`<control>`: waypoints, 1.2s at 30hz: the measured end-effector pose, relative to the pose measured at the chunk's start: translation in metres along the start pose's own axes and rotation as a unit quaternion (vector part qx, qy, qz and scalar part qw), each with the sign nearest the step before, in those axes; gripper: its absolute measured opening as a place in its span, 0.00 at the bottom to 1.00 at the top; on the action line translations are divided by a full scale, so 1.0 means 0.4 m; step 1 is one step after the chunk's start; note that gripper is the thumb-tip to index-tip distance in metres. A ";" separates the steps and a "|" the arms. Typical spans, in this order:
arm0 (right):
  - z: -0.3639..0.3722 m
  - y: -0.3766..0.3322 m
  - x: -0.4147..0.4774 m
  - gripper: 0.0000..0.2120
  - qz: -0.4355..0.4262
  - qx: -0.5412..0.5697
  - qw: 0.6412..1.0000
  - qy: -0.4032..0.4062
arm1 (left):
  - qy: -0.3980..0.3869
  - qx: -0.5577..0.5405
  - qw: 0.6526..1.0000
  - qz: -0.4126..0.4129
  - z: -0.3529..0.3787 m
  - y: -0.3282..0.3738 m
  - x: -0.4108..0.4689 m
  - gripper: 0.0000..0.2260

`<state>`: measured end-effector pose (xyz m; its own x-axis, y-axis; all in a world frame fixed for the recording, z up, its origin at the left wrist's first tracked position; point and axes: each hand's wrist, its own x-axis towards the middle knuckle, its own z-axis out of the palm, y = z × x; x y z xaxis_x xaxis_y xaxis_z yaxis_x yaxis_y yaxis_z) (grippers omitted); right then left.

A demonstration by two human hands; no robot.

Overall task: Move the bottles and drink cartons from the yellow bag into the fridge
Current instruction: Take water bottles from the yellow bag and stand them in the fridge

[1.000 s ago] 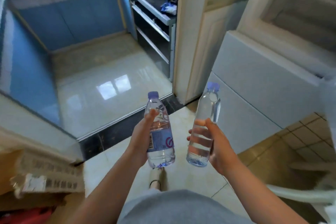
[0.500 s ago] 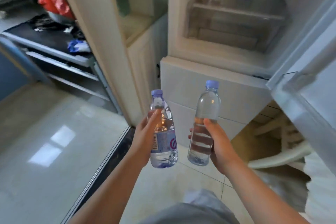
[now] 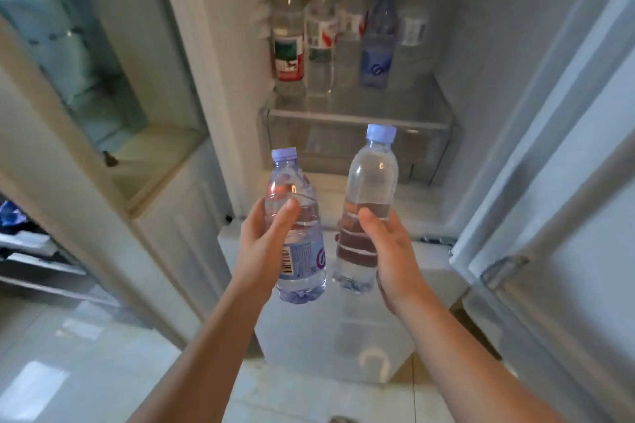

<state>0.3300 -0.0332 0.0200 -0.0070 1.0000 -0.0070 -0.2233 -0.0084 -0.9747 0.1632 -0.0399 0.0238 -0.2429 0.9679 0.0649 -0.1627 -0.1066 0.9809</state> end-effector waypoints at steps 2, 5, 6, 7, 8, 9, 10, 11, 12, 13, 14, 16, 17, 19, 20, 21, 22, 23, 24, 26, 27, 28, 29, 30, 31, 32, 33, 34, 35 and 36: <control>0.009 -0.027 0.063 0.20 -0.031 0.008 0.999 0.004 | -0.001 0.005 0.999 0.032 0.029 0.017 0.066 0.22; 0.023 -0.067 0.140 0.16 -0.079 0.039 0.996 0.006 | -0.021 0.019 0.997 0.073 0.062 0.042 0.162 0.24; 0.027 -0.079 0.165 0.16 -0.094 0.046 0.995 0.007 | -0.028 0.021 0.996 0.086 0.071 0.052 0.194 0.23; 0.030 -0.092 0.189 0.16 -0.108 0.050 0.993 0.006 | -0.035 0.018 0.994 0.099 0.082 0.065 0.222 0.22; 0.034 -0.104 0.214 0.16 -0.124 0.048 0.991 0.005 | -0.044 0.018 0.993 0.111 0.093 0.076 0.252 0.22; 0.038 -0.116 0.239 0.16 -0.142 0.044 0.989 0.004 | -0.056 0.019 0.990 0.124 0.105 0.087 0.281 0.22; 0.041 -0.124 0.266 0.16 -0.160 0.037 0.986 0.007 | -0.070 0.023 0.988 0.136 0.118 0.097 0.310 0.21; 0.045 -0.137 0.291 0.16 -0.177 0.029 0.984 0.013 | -0.084 0.024 0.986 0.143 0.132 0.108 0.338 0.20; 0.048 -0.150 0.315 0.16 -0.197 0.020 0.980 0.020 | -0.098 0.025 0.984 0.150 0.147 0.120 0.365 0.18; 0.051 -0.162 0.340 0.16 -0.218 0.014 0.976 0.027 | -0.109 0.025 0.981 0.158 0.163 0.131 0.393 0.18; 0.051 -0.172 0.365 0.16 -0.233 0.011 0.972 0.034 | -0.119 0.025 0.979 0.164 0.177 0.141 0.420 0.18; 0.047 -0.193 0.410 0.15 -0.254 -0.001 0.966 0.042 | -0.138 0.023 0.975 0.171 0.201 0.159 0.469 0.20; 0.045 -0.203 0.430 0.15 -0.261 -0.009 0.964 0.043 | -0.147 0.023 0.973 0.177 0.211 0.164 0.493 0.21; 0.038 -0.220 0.472 0.16 -0.268 -0.020 0.962 0.049 | -0.164 0.023 0.969 0.186 0.231 0.172 0.537 0.25; 0.033 -0.229 0.492 0.16 -0.270 -0.025 0.961 0.056 | -0.170 0.020 0.967 0.191 0.241 0.175 0.556 0.26; 0.029 -0.238 0.511 0.16 -0.272 -0.032 0.960 0.060 | -0.175 0.020 0.964 0.197 0.251 0.179 0.574 0.27; 0.024 -0.245 0.531 0.17 -0.271 -0.040 0.960 0.060 | -0.177 0.022 0.962 0.205 0.261 0.182 0.589 0.27; 0.021 -0.252 0.549 0.18 -0.266 -0.047 0.961 0.057 | -0.179 0.026 0.961 0.209 0.271 0.184 0.604 0.28; 0.016 -0.257 0.567 0.18 -0.258 -0.053 0.963 0.058 | -0.180 0.031 0.960 0.211 0.281 0.184 0.618 0.28; 0.007 -0.265 0.603 0.19 -0.248 -0.063 0.965 0.062 | -0.180 0.040 0.960 0.209 0.299 0.178 0.647 0.27; 0.003 -0.266 0.620 0.20 -0.244 -0.068 0.966 0.062 | -0.178 0.046 0.961 0.205 0.308 0.172 0.662 0.26; -0.001 -0.267 0.635 0.20 -0.237 -0.070 0.967 0.061 | -0.176 0.052 0.962 0.200 0.315 0.166 0.676 0.26; -0.006 -0.266 0.649 0.20 -0.228 -0.070 0.969 0.058 | -0.174 0.054 0.964 0.193 0.322 0.160 0.686 0.27; -0.009 -0.265 0.661 0.20 -0.220 -0.069 0.971 0.057 | -0.174 0.054 0.966 0.186 0.328 0.153 0.695 0.27; -0.012 -0.262 0.671 0.20 -0.214 -0.069 0.973 0.053 | -0.173 0.055 0.967 0.179 0.333 0.148 0.702 0.28; -0.016 -0.257 0.681 0.20 -0.208 -0.071 0.974 0.052 | -0.171 0.056 0.968 0.173 0.338 0.143 0.708 0.28; -0.017 -0.252 0.689 0.20 -0.201 -0.072 0.976 0.050 | -0.168 0.057 0.970 0.167 0.341 0.136 0.715 0.28; -0.018 -0.247 0.696 0.20 -0.194 -0.072 0.977 0.050 | -0.164 0.056 0.972 0.161 0.344 0.128 0.723 0.28; -0.020 -0.242 0.704 0.20 -0.188 -0.070 0.978 0.048 | -0.159 0.056 0.973 0.155 0.345 0.123 0.729 0.29; -0.022 -0.237 0.711 0.20 -0.183 -0.070 0.980 0.046 | -0.157 0.058 0.975 0.148 0.345 0.116 0.735 0.30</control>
<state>0.3577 0.2519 0.1083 0.1383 0.9323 0.3343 -0.0594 0.3447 -0.9368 0.2162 0.2713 0.1139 0.0439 0.9224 0.3838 -0.0166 -0.3835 0.9234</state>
